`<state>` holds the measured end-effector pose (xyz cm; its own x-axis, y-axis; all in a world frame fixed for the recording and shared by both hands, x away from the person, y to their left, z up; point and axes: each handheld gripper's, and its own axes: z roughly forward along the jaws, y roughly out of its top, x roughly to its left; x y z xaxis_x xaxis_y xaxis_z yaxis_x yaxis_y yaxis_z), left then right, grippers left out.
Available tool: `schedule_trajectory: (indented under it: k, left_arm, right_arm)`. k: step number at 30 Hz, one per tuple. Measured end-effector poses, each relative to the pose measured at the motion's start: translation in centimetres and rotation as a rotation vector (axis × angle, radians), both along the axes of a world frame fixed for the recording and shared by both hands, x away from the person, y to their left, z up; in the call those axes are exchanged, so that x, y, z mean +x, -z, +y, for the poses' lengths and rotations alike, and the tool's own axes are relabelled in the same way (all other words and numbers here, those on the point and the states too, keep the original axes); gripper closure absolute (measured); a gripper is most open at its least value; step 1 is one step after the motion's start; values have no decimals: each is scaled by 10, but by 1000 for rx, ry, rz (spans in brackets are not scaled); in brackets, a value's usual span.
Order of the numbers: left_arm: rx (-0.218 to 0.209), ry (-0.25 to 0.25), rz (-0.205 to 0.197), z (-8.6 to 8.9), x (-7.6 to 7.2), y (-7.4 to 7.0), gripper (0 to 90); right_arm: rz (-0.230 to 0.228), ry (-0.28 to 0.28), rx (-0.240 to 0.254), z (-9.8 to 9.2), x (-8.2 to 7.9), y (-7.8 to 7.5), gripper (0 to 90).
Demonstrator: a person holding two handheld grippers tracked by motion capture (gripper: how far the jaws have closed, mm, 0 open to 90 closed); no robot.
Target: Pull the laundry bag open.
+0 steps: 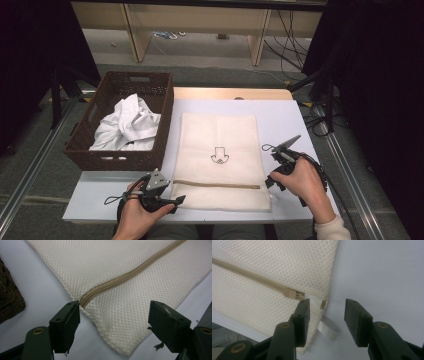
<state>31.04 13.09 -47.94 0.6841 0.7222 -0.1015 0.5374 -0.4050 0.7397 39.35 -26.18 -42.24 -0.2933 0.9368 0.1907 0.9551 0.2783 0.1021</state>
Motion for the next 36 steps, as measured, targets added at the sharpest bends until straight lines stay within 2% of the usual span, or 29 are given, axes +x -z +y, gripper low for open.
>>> schedule_trajectory:
  k: [1, 2, 3, 4, 5, 6, 7, 8, 10, 11, 12, 14, 15, 17, 18, 19, 21, 22, 23, 24, 25, 26, 27, 30, 31, 32, 33, 35, 36]
  left_arm:
    - [5, 3, 1, 0, 0, -1, 255]
    - [-1, 5, -3, -1, 0, 0, 256]
    - [3, 3, -8, -1, 0, 0, 258]
    - [11, 6, -16, -1, 0, 1, 258]
    - [22, 8, -18, 0, 0, 1, 260]
    - [19, 14, -1, 1, 0, 0, 262]
    - [12, 2, -10, 0, -1, 1, 263]
    - [19, 13, 2, 0, 0, 0, 265]
    - [1, 5, -10, -1, -1, 2, 268]
    - [30, 25, -16, 0, -1, 0, 269]
    - [13, 6, -9, -1, 0, 3, 270]
    - [22, 16, -11, 0, -1, 2, 272]
    - [29, 26, -16, 1, 0, 2, 274]
    - [20, 19, -19, 0, 1, 2, 274]
    - [14, 10, -22, 0, 1, 3, 274]
    - [6, 15, -6, 0, 1, 3, 275]
    - [5, 17, -10, -1, 1, 4, 276]
    - [0, 6, -13, -2, 0, 4, 276]
    - [10, 7, -11, -2, 1, 4, 276]
    - [9, 8, -12, -2, 1, 4, 276]
    - [9, 9, -13, -2, 1, 4, 276]
    - [9, 9, -13, -2, 1, 4, 277]
    - [10, 10, -14, -2, 1, 4, 277]
    - [8, 27, -18, -2, 2, 3, 277]
    - [17, 33, -22, -2, 2, 3, 277]
    - [8, 20, -12, -3, 2, 5, 277]
    - [11, 25, -12, -4, 2, 4, 277]
    - [21, 31, -19, -3, 2, 4, 278]
    - [12, 28, -19, -4, 2, 5, 278]
  right_arm:
    - [20, 21, -1, 1, -1, -1, 575]
    - [-11, -10, 3, -2, 1, 2, 579]
    - [11, 27, -2, 0, 0, 0, 585]
    - [-23, 6, 4, -2, 1, 1, 591]
    - [38, 48, 1, 0, 0, -3, 592]
    - [37, 52, 5, 0, 1, -4, 593]
    - [14, 45, 10, -1, 2, -3, 593]
    - [47, 69, 6, 1, 2, -6, 593]
    - [33, 78, 15, 2, 5, -3, 595]
    - [64, 87, 7, 3, 7, -4, 606]
    - [62, 78, 10, 4, 9, -2, 614]
    - [75, 110, 7, 8, 14, 1, 621]
    - [73, 63, 10, 7, 20, 6, 626]
    - [75, 91, 0, 10, 21, 7, 628]
    - [25, 26, 3, 6, 24, 13, 629]
    - [98, 99, -8, 11, 25, 9, 630]
    - [88, 65, -15, 10, 27, 11, 633]
    - [126, 107, -12, 13, 27, 10, 635]
    - [80, 44, -1, 9, 28, 15, 636]
    - [98, 45, -13, 9, 27, 17, 638]
    - [128, 121, -16, 13, 25, 16, 641]
    - [79, 54, -13, 8, 25, 21, 642]
    - [124, 126, -12, 13, 24, 19, 646]
    - [142, 97, -23, 13, 24, 20, 650]
    - [130, 75, -21, 12, 24, 22, 653]
    - [117, 100, -21, 14, 23, 23, 657]
    - [152, 119, -19, 16, 24, 22, 659]
    - [125, 84, -34, 15, 23, 26, 667]
    - [155, 76, -49, 15, 24, 25, 673]
